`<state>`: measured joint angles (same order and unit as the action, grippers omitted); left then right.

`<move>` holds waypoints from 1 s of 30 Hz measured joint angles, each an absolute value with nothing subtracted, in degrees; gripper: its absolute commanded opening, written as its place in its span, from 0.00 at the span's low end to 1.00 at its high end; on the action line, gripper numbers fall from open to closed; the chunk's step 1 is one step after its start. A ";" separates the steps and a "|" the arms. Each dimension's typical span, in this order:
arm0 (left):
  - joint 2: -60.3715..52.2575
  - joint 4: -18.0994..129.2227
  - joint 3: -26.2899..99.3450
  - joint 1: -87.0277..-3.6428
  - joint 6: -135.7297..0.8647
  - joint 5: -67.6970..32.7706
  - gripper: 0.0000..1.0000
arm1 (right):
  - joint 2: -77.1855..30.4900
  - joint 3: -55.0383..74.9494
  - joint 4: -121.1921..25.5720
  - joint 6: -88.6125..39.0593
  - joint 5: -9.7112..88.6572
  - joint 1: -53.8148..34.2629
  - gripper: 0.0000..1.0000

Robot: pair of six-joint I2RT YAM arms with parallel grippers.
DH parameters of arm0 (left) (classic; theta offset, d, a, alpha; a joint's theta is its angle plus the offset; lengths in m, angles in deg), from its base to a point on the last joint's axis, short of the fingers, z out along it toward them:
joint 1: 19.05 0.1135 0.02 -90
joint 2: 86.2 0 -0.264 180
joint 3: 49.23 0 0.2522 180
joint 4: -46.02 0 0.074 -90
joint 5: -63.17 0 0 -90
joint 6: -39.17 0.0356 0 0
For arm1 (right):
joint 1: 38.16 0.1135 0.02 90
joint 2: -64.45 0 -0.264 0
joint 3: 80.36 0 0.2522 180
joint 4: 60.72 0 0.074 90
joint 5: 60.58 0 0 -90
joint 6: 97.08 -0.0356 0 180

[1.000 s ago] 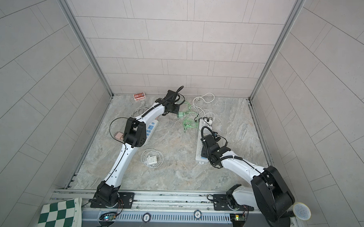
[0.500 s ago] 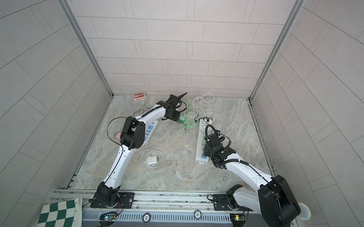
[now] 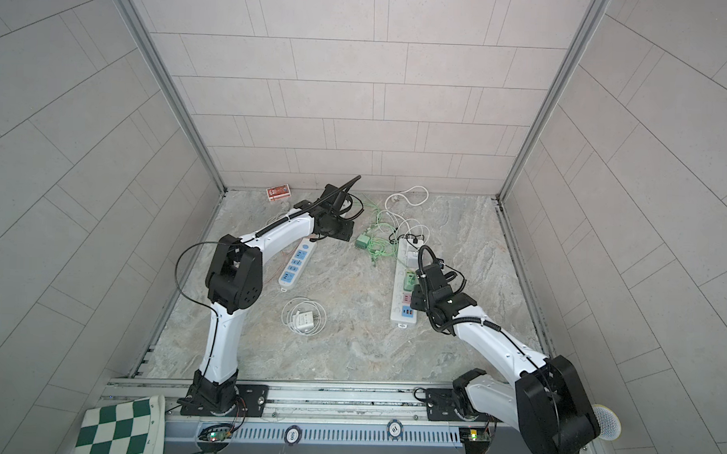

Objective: Insert the plug
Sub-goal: 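Grasp the second green charger with the left gripper while the right lifts away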

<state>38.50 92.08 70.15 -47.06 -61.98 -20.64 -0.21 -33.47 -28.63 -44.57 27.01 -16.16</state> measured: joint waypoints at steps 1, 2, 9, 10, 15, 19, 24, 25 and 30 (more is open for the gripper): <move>38.64 91.92 70.33 -47.27 -61.94 -20.59 0.61 | 0.05 -33.47 -28.63 -44.33 27.35 -16.58 0.44; 38.85 92.05 70.57 -47.58 -61.92 -20.51 0.61 | 0.29 -33.47 -28.63 -44.14 27.73 -16.99 0.44; 41.50 93.93 72.77 -49.61 -59.84 -19.57 0.61 | 1.17 -33.47 -28.55 -42.85 29.80 -19.13 0.44; 42.02 94.02 73.17 -49.87 -59.51 -19.57 0.61 | 1.19 -33.47 -28.55 -42.65 30.11 -19.29 0.44; 45.26 94.46 75.96 -50.62 -58.73 -19.63 0.61 | 1.21 -33.47 -28.46 -41.91 31.51 -19.94 0.44; 47.64 95.05 78.46 -51.10 -58.68 -20.03 0.61 | 1.73 -33.47 -28.41 -41.56 32.38 -20.64 0.44; 49.39 95.33 79.79 -51.32 -58.64 -20.81 0.61 | 2.54 -33.54 -28.30 -41.29 33.19 -21.71 0.44; 49.48 95.33 79.79 -51.32 -58.57 -21.08 0.60 | 2.65 -33.63 -28.33 -41.21 33.30 -21.91 0.44; 50.13 95.18 80.12 -51.32 -58.16 -22.10 0.60 | 3.07 -34.24 -28.24 -40.88 33.76 -22.61 0.44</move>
<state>50.13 95.18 80.12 -51.32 -58.16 -22.10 3.07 -34.24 -28.24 -40.88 33.76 -22.61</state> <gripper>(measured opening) 0.600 0.439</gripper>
